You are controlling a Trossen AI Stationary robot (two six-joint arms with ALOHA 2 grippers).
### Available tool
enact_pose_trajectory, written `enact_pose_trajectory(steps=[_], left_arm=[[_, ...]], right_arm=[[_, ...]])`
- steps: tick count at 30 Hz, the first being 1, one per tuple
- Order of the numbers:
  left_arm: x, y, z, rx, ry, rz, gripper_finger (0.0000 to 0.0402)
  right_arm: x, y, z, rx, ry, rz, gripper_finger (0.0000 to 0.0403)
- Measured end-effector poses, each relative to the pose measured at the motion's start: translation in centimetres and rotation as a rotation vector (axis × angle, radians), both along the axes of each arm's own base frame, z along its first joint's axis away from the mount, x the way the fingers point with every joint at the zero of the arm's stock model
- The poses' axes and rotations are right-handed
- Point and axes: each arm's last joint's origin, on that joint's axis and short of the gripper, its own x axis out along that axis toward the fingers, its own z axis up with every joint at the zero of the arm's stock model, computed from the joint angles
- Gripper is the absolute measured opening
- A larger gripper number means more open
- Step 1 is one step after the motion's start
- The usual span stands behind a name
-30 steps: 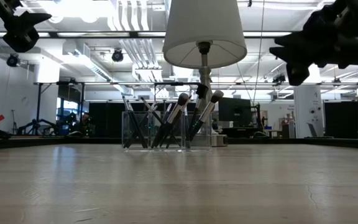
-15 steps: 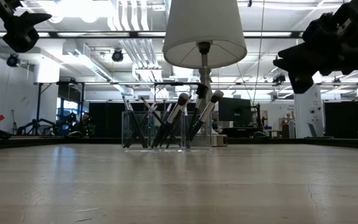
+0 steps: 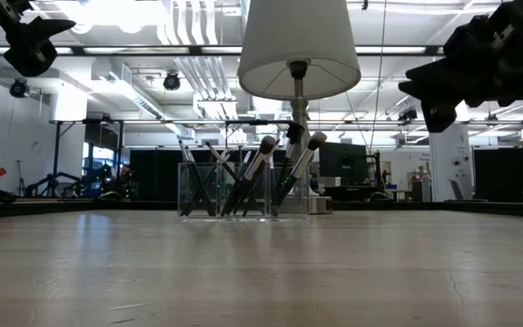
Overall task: Put items in baskets/containers
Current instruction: Return to Home Position
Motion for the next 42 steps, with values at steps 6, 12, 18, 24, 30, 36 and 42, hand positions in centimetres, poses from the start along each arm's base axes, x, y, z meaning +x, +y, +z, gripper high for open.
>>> enact_pose_trajectory(steps=[6, 12, 18, 24, 30, 36, 42], left_arm=[[0.0, 0.0, 0.0, 0.001, 0.001, 0.0, 0.0255], [0.0, 0.0, 0.0, 0.001, 0.0, 0.0, 0.0255], [0.0, 0.0, 0.0, 0.001, 0.0, 0.0, 0.0255], [0.0, 0.0, 0.0, 0.001, 0.0, 0.0, 0.0255], [0.0, 0.0, 0.0, 0.001, 0.001, -0.001, 0.0255], [0.0, 0.0, 0.0, 0.001, 0.0, -0.001, 0.0255], [0.0, 0.0, 0.0, 0.001, 0.0, 0.0, 0.0255]], right_arm=[[0.0, 0.0, 0.5, -0.009, -0.051, 0.0, 0.0101], [-0.1, 0.0, 0.8, -0.043, -0.081, 0.003, 0.0101], [-0.2, 0.0, 1.5, -0.089, -0.149, 0.0, 0.0092], [-0.6, 0.5, 1.5, -0.274, -0.152, 0.012, 0.0093], [-1.7, 1.0, 2.0, -0.254, -0.187, 0.031, 0.0095], [-2.8, 1.1, 1.1, -0.331, -0.143, 0.037, 0.0086], [-3.4, 1.4, 0.5, -0.308, -0.097, 0.073, 0.009]])
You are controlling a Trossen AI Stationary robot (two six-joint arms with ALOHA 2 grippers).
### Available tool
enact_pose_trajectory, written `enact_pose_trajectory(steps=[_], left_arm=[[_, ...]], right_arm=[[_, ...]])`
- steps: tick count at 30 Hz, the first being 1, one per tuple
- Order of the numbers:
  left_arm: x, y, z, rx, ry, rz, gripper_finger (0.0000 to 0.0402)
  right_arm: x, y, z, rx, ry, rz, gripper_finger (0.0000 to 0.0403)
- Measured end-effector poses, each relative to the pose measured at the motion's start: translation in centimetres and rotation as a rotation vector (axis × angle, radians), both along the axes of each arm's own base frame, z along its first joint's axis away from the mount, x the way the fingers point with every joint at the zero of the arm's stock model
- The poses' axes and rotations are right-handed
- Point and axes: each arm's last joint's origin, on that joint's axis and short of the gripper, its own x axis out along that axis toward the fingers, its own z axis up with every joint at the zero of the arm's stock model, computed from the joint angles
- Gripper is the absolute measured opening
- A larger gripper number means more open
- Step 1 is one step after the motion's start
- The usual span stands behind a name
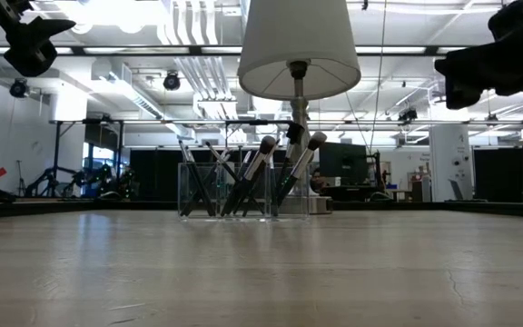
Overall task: Put items in baskets/containers
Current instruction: Return to Home Position
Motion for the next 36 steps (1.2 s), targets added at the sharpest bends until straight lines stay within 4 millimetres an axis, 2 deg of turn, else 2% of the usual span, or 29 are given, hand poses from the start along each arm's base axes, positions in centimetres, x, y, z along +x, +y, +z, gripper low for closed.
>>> enact_pose_trajectory(steps=[8, 16, 24, 36], left_arm=[[0.0, 0.0, 0.0, 0.0, 0.0, 0.0, 0.0255], [0.0, 0.0, 0.0, 0.001, 0.0, 0.0, 0.0255], [0.0, 0.0, 0.0, 0.0, 0.0, 0.0, 0.0255], [0.0, 0.0, 0.0, 0.0, 0.0, 0.0, 0.0255]], right_arm=[[-0.53, 0.45, -0.42, -0.051, 0.022, 0.044, 0.0091], [-0.5, 0.21, -0.5, -0.058, 0.031, -0.036, 0.0082], [-0.47, 0.21, -0.56, -0.057, 0.038, -0.036, 0.0089], [-0.44, 0.22, -0.61, -0.056, 0.045, -0.036, 0.0078]])
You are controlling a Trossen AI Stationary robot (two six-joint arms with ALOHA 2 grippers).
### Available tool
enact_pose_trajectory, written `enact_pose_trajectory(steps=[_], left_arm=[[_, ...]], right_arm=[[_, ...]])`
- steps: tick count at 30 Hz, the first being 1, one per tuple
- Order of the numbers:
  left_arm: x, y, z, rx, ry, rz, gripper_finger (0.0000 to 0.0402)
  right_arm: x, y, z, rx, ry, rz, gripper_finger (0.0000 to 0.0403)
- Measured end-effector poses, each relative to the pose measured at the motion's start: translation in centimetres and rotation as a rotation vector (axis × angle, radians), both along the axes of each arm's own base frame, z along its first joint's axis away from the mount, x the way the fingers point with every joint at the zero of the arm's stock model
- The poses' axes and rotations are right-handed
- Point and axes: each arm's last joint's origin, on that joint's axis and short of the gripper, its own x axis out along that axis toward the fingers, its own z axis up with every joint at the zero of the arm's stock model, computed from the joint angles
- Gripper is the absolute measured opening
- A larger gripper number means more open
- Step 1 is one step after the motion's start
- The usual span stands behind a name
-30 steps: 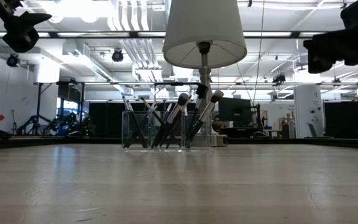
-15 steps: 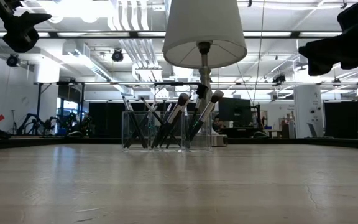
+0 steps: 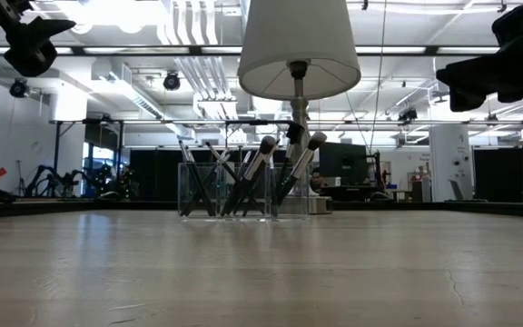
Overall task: Put items in baskets/containers
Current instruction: Return to Home Position
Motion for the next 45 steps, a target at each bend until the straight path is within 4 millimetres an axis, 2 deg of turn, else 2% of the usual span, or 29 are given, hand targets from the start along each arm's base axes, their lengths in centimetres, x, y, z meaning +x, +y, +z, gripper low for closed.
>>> enact_pose_trajectory(steps=[11, 22, 29, 34, 37, 45], left_arm=[[0.0, 0.0, 0.0, 0.0, 0.0, 0.0, 0.0255], [0.0, 0.0, 0.0, 0.03, -0.002, -0.001, 0.0255], [0.1, 0.2, 0.7, 0.209, -0.078, 0.025, 0.0255], [0.1, 0.0, 0.9, 0.425, -0.14, -0.098, 0.0255], [0.4, -0.1, 0.2, 0.486, -0.129, -0.159, 0.0255], [2.5, 0.5, -2.2, 0.431, -0.13, -0.031, 0.0255]], right_arm=[[0.0, 0.0, 0.0, 0.0, 0.0, 0.0, 0.0089], [0.0, 0.0, 0.0, 0.0, 0.001, 0.0, 0.0075], [0.0, 0.0, 0.0, 0.0, 0.001, 0.0, 0.0082], [0.0, 0.0, 0.0, 0.0, 0.001, 0.0, 0.0087], [0.0, 0.0, 0.0, 0.0, 0.001, 0.0, 0.0086], [0.0, 0.0, 0.0, 0.0, 0.001, 0.001, 0.0073]])
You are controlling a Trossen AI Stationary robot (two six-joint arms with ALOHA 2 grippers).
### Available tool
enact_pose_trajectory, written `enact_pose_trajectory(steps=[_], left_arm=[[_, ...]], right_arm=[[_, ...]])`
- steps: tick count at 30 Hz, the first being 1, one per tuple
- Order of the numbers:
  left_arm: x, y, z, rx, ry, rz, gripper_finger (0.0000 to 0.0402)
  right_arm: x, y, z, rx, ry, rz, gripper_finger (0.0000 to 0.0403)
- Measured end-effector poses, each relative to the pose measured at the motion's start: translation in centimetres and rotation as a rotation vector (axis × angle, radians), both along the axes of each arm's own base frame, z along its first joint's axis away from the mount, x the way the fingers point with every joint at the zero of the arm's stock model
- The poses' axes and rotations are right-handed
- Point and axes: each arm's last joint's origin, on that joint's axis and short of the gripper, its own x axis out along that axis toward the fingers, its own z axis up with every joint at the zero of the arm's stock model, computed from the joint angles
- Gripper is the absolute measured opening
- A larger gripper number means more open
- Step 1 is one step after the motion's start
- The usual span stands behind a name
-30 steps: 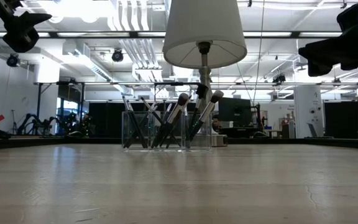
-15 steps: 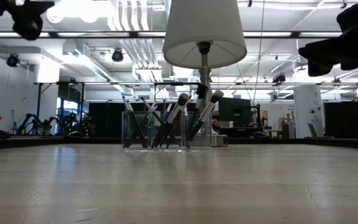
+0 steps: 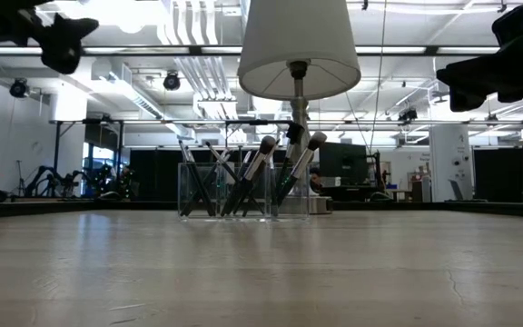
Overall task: Put items in baskets/containers
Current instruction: Return to Home Position
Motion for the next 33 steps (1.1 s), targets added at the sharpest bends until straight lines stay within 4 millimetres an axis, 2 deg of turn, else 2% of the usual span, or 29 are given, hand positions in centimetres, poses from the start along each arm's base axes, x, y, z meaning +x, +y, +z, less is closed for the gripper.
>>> enact_pose_trajectory(steps=[10, 19, 33], left_arm=[[2.1, -0.1, -3.5, -0.012, -0.1, -0.043, 0.0255], [3.1, -0.1, -6.6, -0.011, -0.071, -0.058, 0.0255], [3.2, -0.1, -7.5, 0.017, 0.018, -0.055, 0.0255]], right_arm=[[0.0, 0.0, 0.0, 0.0, 0.0, 0.0, 0.0082], [0.0, 0.0, 0.0, 0.0, 0.0, 0.0, 0.0077], [0.0, 0.0, 0.0, 0.0, -0.001, 0.0, 0.0079]])
